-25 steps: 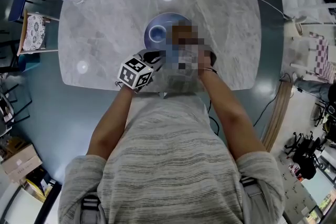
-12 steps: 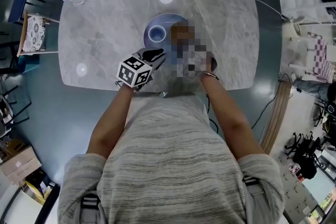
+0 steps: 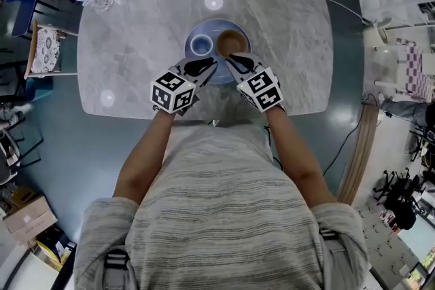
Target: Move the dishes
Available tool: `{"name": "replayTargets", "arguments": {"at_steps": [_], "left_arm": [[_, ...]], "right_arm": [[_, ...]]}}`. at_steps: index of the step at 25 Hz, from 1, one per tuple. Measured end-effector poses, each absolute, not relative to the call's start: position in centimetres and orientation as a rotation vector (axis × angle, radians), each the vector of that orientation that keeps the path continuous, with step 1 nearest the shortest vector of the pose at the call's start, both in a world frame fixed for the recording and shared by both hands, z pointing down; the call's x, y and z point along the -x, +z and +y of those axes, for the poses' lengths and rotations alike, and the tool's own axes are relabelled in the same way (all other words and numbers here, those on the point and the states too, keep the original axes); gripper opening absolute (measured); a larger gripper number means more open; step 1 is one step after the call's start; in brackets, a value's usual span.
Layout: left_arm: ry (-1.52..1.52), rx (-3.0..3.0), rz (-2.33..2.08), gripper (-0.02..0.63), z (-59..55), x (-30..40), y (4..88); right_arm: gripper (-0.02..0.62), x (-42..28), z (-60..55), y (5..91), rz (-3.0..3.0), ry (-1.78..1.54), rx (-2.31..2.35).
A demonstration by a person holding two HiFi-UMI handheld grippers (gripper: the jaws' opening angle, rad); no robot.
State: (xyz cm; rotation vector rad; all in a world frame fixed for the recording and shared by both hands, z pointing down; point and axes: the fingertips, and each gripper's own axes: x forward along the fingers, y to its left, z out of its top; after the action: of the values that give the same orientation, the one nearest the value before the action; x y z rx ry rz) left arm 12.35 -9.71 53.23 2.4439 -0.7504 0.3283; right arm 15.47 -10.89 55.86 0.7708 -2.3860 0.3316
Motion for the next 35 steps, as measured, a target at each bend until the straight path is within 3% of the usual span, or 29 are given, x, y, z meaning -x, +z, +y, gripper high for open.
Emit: {"name": "replayTargets", "arguments": {"at_steps": [8,35], "left_arm": [[0.239,-2.582,-0.744,0.025,-10.0,-13.9,48.8],[0.209,-2.695,-0.633,0.021,-6.7,-16.2,45.7]], "right_arm": [[0.029,-16.0,-10.6,50.0,-2.627,0.487,-0.862],[0.017,-17.3,-7.6,45.8,-2.776,0.461,-0.924]]}}
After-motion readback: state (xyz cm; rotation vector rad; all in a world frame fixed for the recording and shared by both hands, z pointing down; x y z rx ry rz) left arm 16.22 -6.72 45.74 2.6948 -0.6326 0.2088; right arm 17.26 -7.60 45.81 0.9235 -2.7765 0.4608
